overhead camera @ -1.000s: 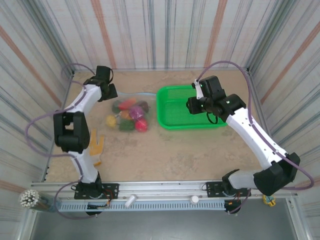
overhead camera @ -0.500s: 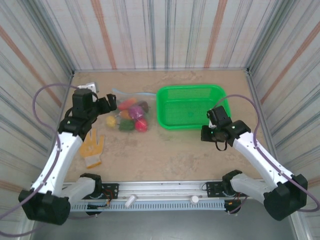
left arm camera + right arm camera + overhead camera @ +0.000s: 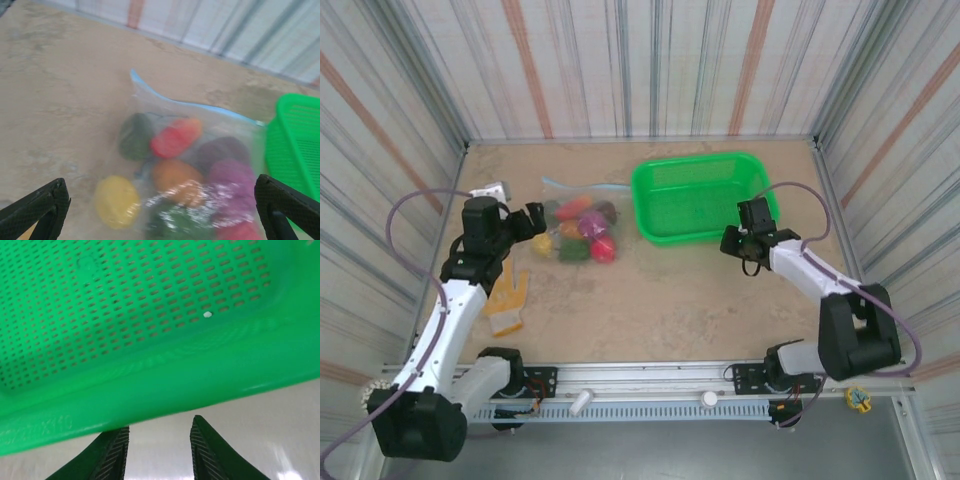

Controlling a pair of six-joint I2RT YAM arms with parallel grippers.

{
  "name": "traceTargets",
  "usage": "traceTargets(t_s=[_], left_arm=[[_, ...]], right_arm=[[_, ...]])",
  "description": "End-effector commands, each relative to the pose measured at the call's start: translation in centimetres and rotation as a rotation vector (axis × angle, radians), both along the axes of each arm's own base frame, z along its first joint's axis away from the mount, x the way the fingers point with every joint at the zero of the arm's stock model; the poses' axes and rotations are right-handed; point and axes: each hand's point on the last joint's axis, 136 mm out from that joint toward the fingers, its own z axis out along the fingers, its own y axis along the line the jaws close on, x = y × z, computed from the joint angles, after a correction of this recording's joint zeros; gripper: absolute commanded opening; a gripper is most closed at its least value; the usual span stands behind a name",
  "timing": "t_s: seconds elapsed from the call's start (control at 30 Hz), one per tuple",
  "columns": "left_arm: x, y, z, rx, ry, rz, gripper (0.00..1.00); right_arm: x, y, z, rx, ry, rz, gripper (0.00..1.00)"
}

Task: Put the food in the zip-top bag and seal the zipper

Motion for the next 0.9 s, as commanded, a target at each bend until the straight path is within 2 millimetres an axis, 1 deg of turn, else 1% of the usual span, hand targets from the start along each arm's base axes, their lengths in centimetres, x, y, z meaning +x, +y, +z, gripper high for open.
traceTargets(t_s=[0.0, 0.03, 0.1, 0.13, 0.17, 0.27, 0.3, 0.33, 0.4, 0.43, 0.47, 0.53, 0.57, 0.67, 0.73, 0.8, 0.87], left_arm=[[1.6, 1.7, -0.5, 0.075, -0.078, 0.0, 0.99], [2.1, 1.5, -1.0, 0.128, -0.099, -0.048, 0.99], [2.5, 0.4, -2.2, 0.239, -0.126, -0.176, 0.99], [2.6, 0.5, -3.2, 0.287, -0.12, -0.201, 0.99], [2.7, 1.3, -4.3, 0.321, -0.101, -0.179, 0.99], [2.5, 4.3, -7.6, 0.299, -0.009, -0.067, 0.99], [2.4, 4.7, -8.5, 0.289, 0.015, -0.051, 0.99], [2.4, 4.9, -9.1, 0.28, 0.016, -0.049, 0.99], [2.5, 4.6, -9.7, 0.261, -0.016, -0.069, 0.99], [2.6, 4.8, -9.9, 0.241, -0.051, -0.047, 0.99], [2.7, 4.9, -10.0, 0.225, -0.09, -0.032, 0.99], [2.5, 5.8, -10.4, 0.218, -0.134, 0.014, 0.99], [2.6, 6.3, -10.3, 0.209, -0.153, 0.035, 0.99], [3.0, 5.7, -10.0, 0.17, -0.209, 0.015, 0.99], [3.1, 4.8, -9.8, 0.191, -0.258, -0.019, 0.99], [3.2, 4.7, -10.5, 0.242, -0.263, 0.013, 0.99], [3.2, 4.7, -11.0, 0.256, -0.275, 0.027, 0.99]], right_arm=[[5.7, 2.0, 4.4, 0.071, -0.244, 0.093, 0.45], [6.2, 1.9, 4.9, 0.059, -0.276, 0.11, 0.47], [6.4, 0.3, 5.3, -0.029, -0.302, 0.102, 0.49], [6.4, -0.6, 5.5, -0.087, -0.314, 0.103, 0.51], [6.0, -1.5, 5.4, -0.166, -0.322, 0.119, 0.52], [5.2, -2.5, 4.6, -0.302, -0.338, 0.215, 0.55], [4.9, -3.1, 4.2, -0.315, -0.33, 0.217, 0.56], [4.6, -4.2, 3.7, -0.317, -0.324, 0.192, 0.56], [4.3, -6.2, 3.1, -0.297, -0.352, 0.119, 0.57], [4.0, -6.9, 3.1, -0.303, -0.392, 0.096, 0.57], [3.8, -7.5, 3.4, -0.324, -0.451, 0.073, 0.57], [3.3, -8.1, 3.6, -0.296, -0.562, 0.036, 0.59], [3.1, -8.0, 3.7, -0.285, -0.601, 0.047, 0.59], [3.2, -8.1, 3.0, -0.277, -0.625, 0.064, 0.59], [3.5, -9.2, 3.2, -0.275, -0.631, 0.016, 0.6], [3.9, -10.1, 3.0, -0.261, -0.618, -0.013, 0.6], [3.6, -10.8, 2.4, -0.233, -0.66, -0.033, 0.6]])
